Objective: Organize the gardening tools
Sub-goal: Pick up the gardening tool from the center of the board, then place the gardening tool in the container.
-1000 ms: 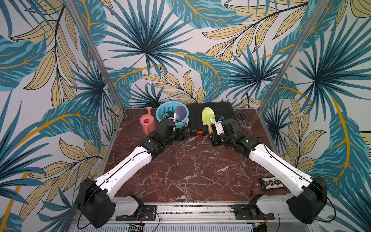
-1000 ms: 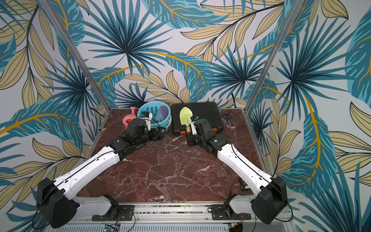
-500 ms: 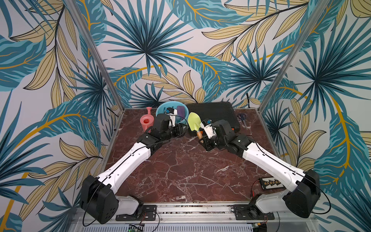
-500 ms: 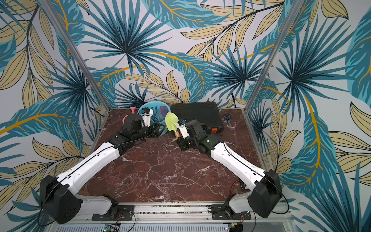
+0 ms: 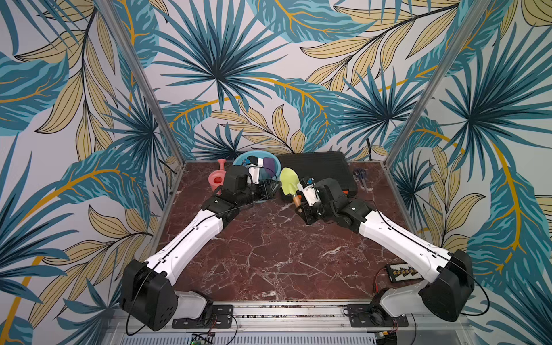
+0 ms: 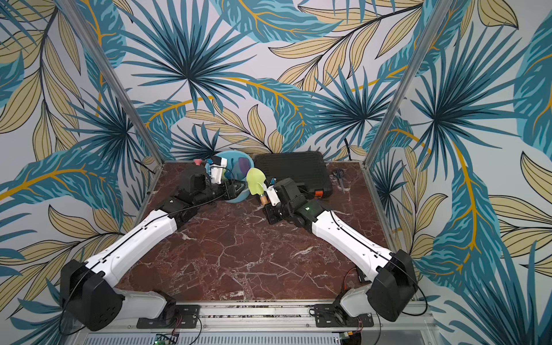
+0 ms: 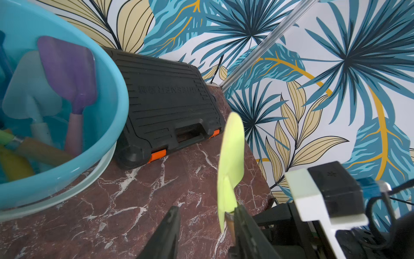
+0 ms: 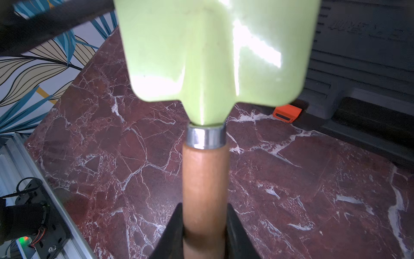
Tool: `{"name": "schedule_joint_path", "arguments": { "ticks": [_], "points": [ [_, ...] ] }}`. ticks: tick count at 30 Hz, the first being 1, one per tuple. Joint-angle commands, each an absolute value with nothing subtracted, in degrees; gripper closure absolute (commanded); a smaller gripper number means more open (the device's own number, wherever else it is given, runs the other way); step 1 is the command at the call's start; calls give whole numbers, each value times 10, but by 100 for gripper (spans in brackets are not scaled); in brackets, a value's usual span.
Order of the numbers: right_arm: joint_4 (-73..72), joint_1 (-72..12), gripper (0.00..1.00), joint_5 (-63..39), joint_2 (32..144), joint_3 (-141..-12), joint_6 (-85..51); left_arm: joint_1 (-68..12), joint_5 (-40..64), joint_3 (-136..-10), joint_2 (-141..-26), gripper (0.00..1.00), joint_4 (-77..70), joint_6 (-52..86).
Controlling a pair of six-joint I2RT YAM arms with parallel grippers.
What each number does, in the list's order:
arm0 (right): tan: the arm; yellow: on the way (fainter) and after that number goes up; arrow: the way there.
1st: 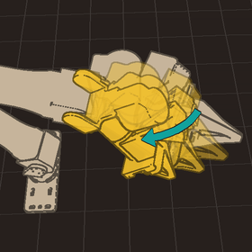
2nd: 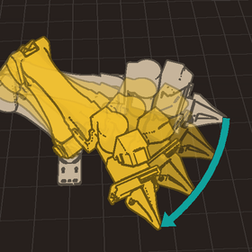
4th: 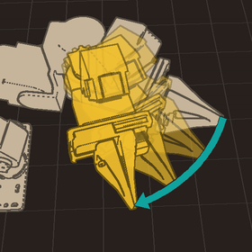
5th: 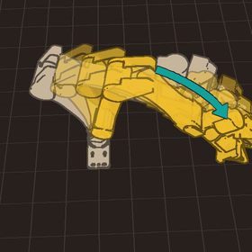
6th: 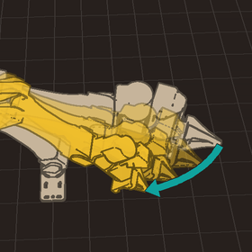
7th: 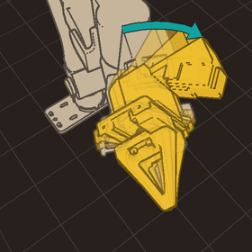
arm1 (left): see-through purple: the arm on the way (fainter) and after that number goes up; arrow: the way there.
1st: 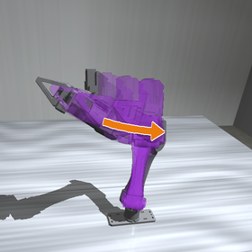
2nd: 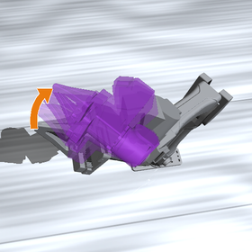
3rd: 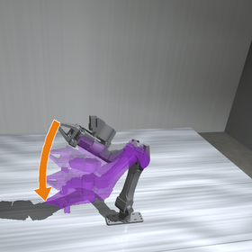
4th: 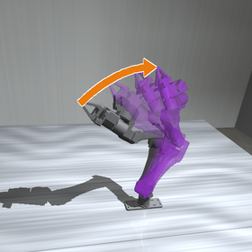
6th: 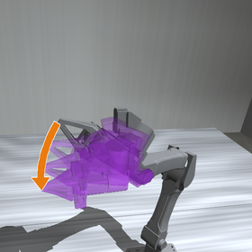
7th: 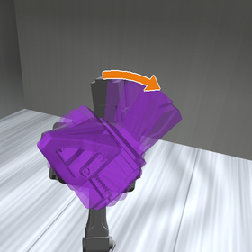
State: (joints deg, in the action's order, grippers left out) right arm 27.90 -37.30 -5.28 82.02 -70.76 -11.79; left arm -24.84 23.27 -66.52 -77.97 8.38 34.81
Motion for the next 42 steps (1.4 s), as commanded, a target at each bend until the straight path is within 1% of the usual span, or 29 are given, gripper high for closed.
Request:
{"name": "schedule_joint_path", "arguments": {
  "ticks": [1, 3, 10, 13, 15, 16, 17, 19, 20, 21, 24, 25, 30, 34, 38, 42],
  "points": [
    [283, -381, 98, -69, 824, -720, -120, -244, 257, -663, -768, 56, 56, 354],
    [280, -387, 98, -74, 821, -720, -114, -244, 259, -665, -775, 57, 60, 351],
    [276, -397, 98, -65, 809, -716, -103, -244, 266, -680, -801, 66, 84, 345],
    [276, -398, 99, -62, 803, -710, -103, -244, 269, -684, -803, 76, 90, 339],
    [275, -398, 97, -59, 800, -706, -102, -244, 270, -686, -803, 89, 92, 334],
    [275, -398, 90, -56, 799, -705, -103, -244, 271, -688, -803, 96, 93, 332],
    [274, -397, 84, -53, 798, -703, -104, -244, 270, -689, -803, 100, 95, 329],
    [272, -397, 68, -42, 798, -704, -108, -244, 265, -694, -801, 100, 99, 325],
    [268, -397, 55, -32, 796, -703, -111, -244, 261, -695, -800, 100, 101, 322],
    [264, -397, 39, -20, 794, -701, -115, -243, 256, -699, -798, 100, 104, 319],
    [257, -397, 4, 23, 788, -698, -126, -237, 231, -710, -787, 100, 119, 306],
    [255, -397, 1, 37, 784, -694, -127, -232, 221, -713, -782, 100, 122, 302],
    [236, -398, 0, 86, 765, -678, -133, -181, 152, -718, -749, 100, 112, 286],
    [233, -398, 1, 93, 762, -674, -136, -141, 86, -726, -734, 100, 92, 270],
    [229, -397, 1, 89, 764, -674, -144, -110, 26, -738, -743, 100, 54, 252],
    [225, -398, 0, 85, 766, -675, -150, -103, -24, -739, -772, 100, -11, 204]
  ]
}}
